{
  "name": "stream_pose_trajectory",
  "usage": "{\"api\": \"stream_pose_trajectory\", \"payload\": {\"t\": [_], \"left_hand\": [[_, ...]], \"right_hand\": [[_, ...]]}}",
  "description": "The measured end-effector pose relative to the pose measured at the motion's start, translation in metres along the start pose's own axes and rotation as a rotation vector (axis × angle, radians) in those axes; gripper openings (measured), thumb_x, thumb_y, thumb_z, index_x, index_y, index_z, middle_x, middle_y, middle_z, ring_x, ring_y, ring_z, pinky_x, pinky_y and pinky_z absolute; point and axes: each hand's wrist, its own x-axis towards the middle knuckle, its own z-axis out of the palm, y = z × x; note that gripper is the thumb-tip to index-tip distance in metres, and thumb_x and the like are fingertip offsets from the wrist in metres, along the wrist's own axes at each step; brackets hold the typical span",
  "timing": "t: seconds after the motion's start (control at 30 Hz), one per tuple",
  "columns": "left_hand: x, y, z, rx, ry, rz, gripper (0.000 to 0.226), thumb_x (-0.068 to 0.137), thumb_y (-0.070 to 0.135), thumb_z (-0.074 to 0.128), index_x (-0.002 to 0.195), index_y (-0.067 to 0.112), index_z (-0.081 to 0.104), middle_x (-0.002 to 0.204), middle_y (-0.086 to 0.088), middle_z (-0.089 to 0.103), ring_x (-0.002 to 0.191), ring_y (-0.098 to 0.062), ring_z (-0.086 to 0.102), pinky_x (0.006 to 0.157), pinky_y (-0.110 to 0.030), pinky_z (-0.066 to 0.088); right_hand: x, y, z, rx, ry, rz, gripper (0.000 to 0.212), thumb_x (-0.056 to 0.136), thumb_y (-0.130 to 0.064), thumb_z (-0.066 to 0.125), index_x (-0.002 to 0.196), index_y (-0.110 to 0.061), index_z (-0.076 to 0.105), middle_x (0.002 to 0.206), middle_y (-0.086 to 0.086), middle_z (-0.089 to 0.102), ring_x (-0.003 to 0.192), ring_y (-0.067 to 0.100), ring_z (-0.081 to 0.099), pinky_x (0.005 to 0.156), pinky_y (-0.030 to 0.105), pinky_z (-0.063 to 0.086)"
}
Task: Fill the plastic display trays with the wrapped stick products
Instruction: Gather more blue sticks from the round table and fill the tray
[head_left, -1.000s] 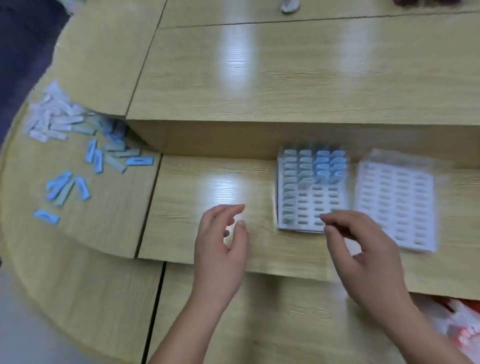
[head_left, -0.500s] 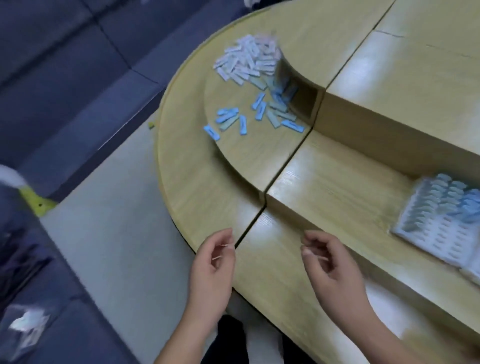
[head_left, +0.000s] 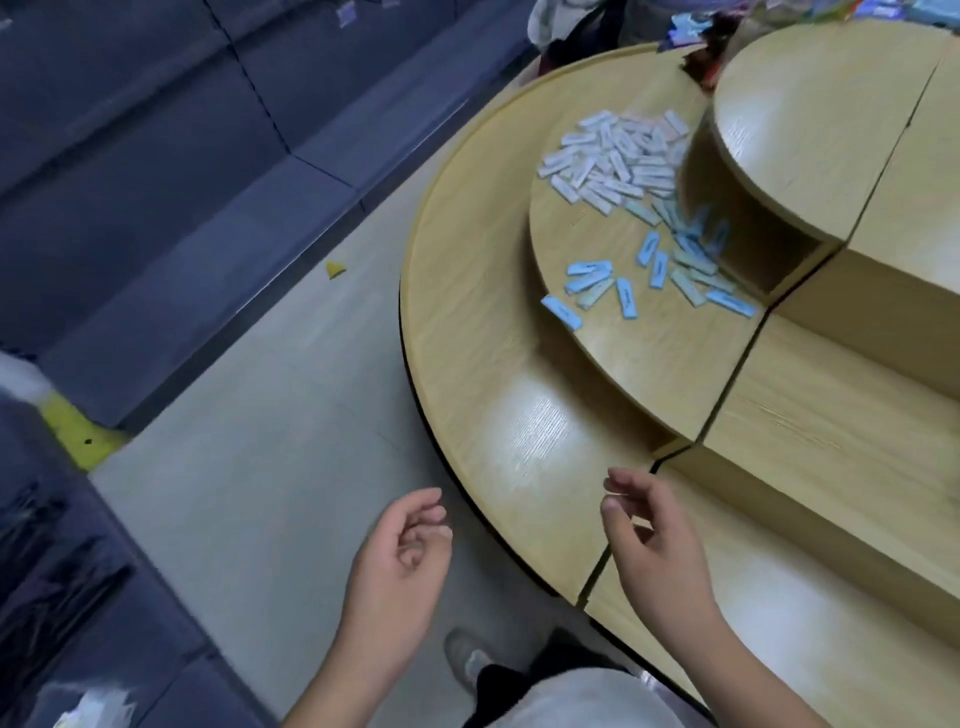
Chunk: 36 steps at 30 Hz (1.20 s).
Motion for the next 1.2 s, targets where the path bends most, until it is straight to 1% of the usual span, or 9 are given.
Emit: {"api": "stream_pose_trajectory", "payload": {"t": [0.27,0.43,0.57,0.7,0.87,1.0,1.1,1.13,1.2], "left_hand": [[0.114,0.033,-0.015,0.123,-0.185,0.044,0.032,0.094,0.002,0.062,0.108,0.03,0.065,0.105,0.002,0.068,0.085,0.004,0.063,0.076,-0.005,0.045],[0.212,0.067,0.003,0.171,-0.28,0.06,0.032,0.094,-0.001,0.06,0.106,0.029,0.065,0.104,0.0,0.067,0.086,0.003,0.063,0.078,-0.007,0.046],[0.278,0.095,0.016,0.205,-0.369,0.053,0.032,0.094,0.001,0.061,0.11,0.028,0.065,0.104,0.002,0.067,0.085,0.002,0.062,0.078,-0.009,0.048],[0.333,0.12,0.041,0.271,-0.478,0.093,0.034,0.093,0.001,0.061,0.109,0.031,0.064,0.106,0.002,0.067,0.088,0.0,0.062,0.078,-0.012,0.05],[0.387,0.144,0.095,0.402,-0.707,0.258,0.038,0.091,0.01,0.066,0.112,0.041,0.062,0.108,0.007,0.064,0.097,-0.003,0.06,0.077,-0.007,0.045],[0.432,0.155,0.152,0.492,-0.931,0.423,0.039,0.088,0.016,0.066,0.111,0.047,0.059,0.11,0.016,0.058,0.1,-0.002,0.058,0.079,-0.01,0.045],[0.465,0.159,0.192,0.641,-1.068,0.65,0.035,0.087,0.024,0.064,0.12,0.033,0.059,0.116,0.012,0.053,0.106,-0.002,0.055,0.082,-0.007,0.042],[0.473,0.158,0.203,0.691,-1.103,0.722,0.038,0.087,0.026,0.066,0.124,0.026,0.059,0.118,0.009,0.053,0.109,-0.005,0.054,0.086,-0.009,0.043],[0.483,0.155,0.224,0.771,-1.166,0.843,0.047,0.086,0.03,0.069,0.13,0.019,0.057,0.122,0.003,0.053,0.116,-0.013,0.051,0.098,-0.024,0.045]], "right_hand": [[0.049,0.0,0.039,-0.014,0.153,0.114,0.026,0.095,-0.016,0.06,0.106,-0.039,0.06,0.111,-0.019,0.064,0.098,-0.007,0.06,0.071,0.005,0.045],[0.106,0.003,0.077,-0.024,0.248,0.214,0.027,0.094,-0.018,0.06,0.104,-0.043,0.059,0.112,-0.019,0.062,0.097,-0.009,0.059,0.067,0.012,0.045],[0.155,-0.013,0.103,-0.03,0.277,0.274,0.027,0.093,-0.019,0.061,0.103,-0.044,0.058,0.104,-0.015,0.064,0.091,-0.008,0.059,0.064,0.009,0.045],[0.194,-0.034,0.109,0.005,0.365,0.273,0.028,0.092,-0.018,0.061,0.107,-0.041,0.059,0.107,-0.019,0.062,0.095,-0.004,0.061,0.071,0.007,0.046],[0.224,-0.046,0.109,0.011,0.608,0.315,0.034,0.091,-0.015,0.063,0.108,-0.044,0.057,0.107,-0.02,0.06,0.093,-0.001,0.062,0.071,0.008,0.047],[0.244,-0.049,0.125,-0.118,0.712,0.342,0.033,0.087,-0.035,0.061,0.115,-0.048,0.051,0.11,-0.026,0.053,0.102,0.001,0.058,0.079,0.01,0.046],[0.266,-0.048,0.14,-0.392,0.672,0.314,0.043,0.084,-0.041,0.064,0.124,-0.025,0.057,0.124,-0.013,0.052,0.117,0.004,0.05,0.098,0.019,0.04],[0.274,-0.045,0.144,-0.485,0.656,0.291,0.045,0.082,-0.04,0.07,0.122,-0.02,0.061,0.124,-0.006,0.055,0.117,0.011,0.052,0.098,0.024,0.042],[0.29,-0.036,0.15,-0.606,0.648,0.272,0.043,0.076,-0.038,0.08,0.112,-0.017,0.067,0.119,0.002,0.06,0.109,0.019,0.058,0.091,0.033,0.048]]}}
